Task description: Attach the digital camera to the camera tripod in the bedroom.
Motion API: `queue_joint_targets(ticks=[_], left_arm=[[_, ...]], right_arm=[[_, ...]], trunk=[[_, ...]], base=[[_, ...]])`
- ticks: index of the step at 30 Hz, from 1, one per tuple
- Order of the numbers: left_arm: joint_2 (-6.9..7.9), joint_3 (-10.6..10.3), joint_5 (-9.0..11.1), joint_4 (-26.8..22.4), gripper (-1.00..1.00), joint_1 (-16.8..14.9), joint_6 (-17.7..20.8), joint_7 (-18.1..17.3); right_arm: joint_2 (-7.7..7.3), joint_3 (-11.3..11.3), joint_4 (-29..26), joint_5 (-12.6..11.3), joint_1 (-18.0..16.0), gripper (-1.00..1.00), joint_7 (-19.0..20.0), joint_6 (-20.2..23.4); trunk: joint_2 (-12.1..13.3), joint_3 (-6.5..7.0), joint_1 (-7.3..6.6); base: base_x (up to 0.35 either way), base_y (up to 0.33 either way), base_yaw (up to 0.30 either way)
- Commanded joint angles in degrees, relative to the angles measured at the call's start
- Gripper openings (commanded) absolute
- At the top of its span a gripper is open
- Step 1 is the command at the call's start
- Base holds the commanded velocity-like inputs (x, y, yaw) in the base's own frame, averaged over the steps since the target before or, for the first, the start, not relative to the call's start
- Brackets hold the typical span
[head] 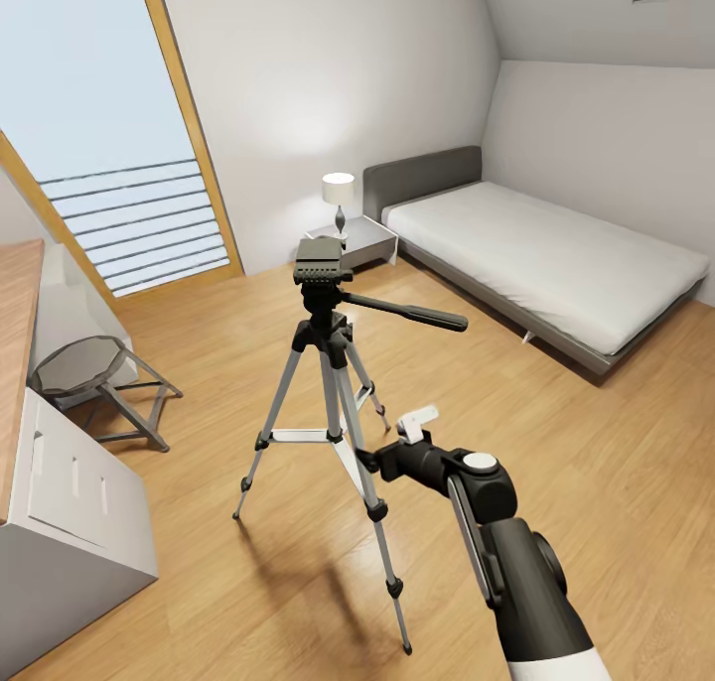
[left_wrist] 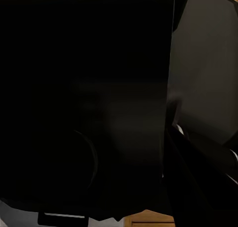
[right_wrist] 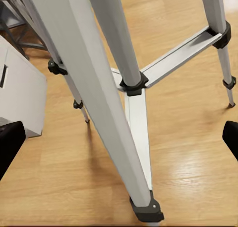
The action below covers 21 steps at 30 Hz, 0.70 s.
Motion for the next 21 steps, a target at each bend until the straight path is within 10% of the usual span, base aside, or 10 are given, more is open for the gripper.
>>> queue_joint_targets(ticks=[1,13,21], left_arm=[[0.0,-0.46,0.52,0.07,-1.0,-0.04,-0.11,-0.34],[0.0,-0.45,0.52,0.07,-1.0,-0.04,-0.13,-0.33],[-0.02,-0.45,0.44,0.07,-1.0,-0.04,-0.12,-0.31]], right_arm=[[0.03,-0.03,0.08,0.57,-0.05,1.0,0.47,0.2],[0.03,2.34,4.01,-0.21,-3.27,1.0,0.27,0.23],[0.03,3.54,11.43,-9.7,-10.45,1.0,-7.86,-0.13]], trunk=[[-0.1,-0.09,0.03],[-0.1,-0.09,0.03],[-0.1,-0.09,0.03]], base=[[0.0,0.0,0.0],[0.0,0.0,0.0],[0.0,0.0,0.0]])
